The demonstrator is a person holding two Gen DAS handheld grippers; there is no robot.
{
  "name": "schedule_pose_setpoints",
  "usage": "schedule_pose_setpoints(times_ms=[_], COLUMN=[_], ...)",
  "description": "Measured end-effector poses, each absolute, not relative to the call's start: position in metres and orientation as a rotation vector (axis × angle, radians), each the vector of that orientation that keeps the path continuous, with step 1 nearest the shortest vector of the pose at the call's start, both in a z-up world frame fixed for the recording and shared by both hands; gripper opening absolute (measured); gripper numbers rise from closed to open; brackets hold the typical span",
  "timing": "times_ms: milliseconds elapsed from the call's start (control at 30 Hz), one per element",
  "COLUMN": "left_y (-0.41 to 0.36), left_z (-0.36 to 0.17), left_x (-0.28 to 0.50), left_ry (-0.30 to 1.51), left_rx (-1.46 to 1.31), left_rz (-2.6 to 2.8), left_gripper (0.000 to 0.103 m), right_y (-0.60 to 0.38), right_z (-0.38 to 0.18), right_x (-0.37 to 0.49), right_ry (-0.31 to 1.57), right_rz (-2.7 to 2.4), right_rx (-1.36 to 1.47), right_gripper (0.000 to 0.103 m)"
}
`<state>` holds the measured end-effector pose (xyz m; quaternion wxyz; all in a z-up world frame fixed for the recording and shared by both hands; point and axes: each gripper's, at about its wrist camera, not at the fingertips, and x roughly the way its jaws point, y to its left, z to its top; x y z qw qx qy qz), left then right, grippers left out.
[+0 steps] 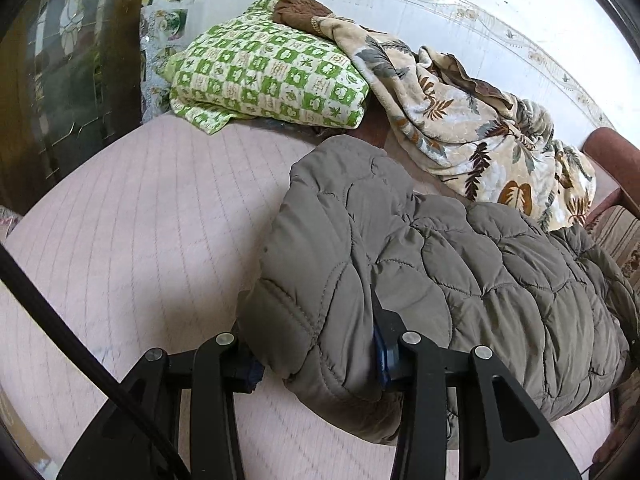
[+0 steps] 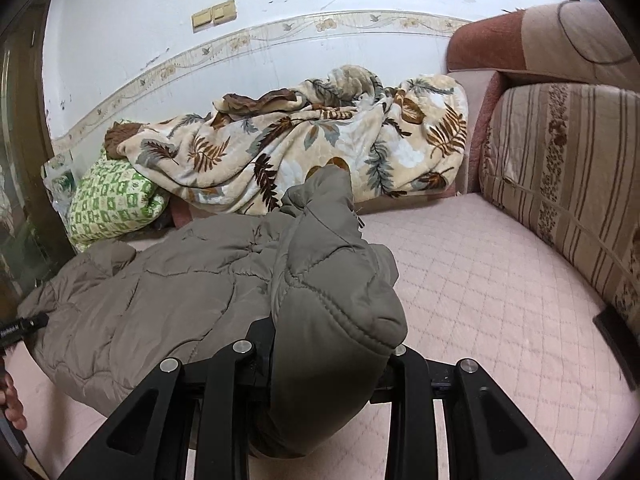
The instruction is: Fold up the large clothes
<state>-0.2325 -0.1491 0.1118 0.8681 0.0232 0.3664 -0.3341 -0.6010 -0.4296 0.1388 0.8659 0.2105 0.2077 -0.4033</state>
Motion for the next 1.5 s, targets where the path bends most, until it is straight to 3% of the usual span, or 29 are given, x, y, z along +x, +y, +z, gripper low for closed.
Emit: schedule_pose_setpoints(times_ms=[433,867,1500], left_y=[-0.101,-0.119,-0.123], left_z=[0.094,0.055,0.042], left_x=[-0.278,-0.290,-0.301], left_ry=[0.773,0.736,0.643], left_rx=[0.078,0.177,0.222], left_rz=[-0.688,-0.551,-0.509], left_gripper=[0.042,0.055,0.060], right_y=[-0.390,-0.399,-0.389], right_z=[0.123,0.065,0.042], right_x=[-0.641,-0.643,-0.637], right_ry=[0.455,0.613,0.651], right_rz=[-0.843,-0.914,-0.977], right_rx=[0.517,0.592,0.525], right_gripper=[0.032,0.036,0.043])
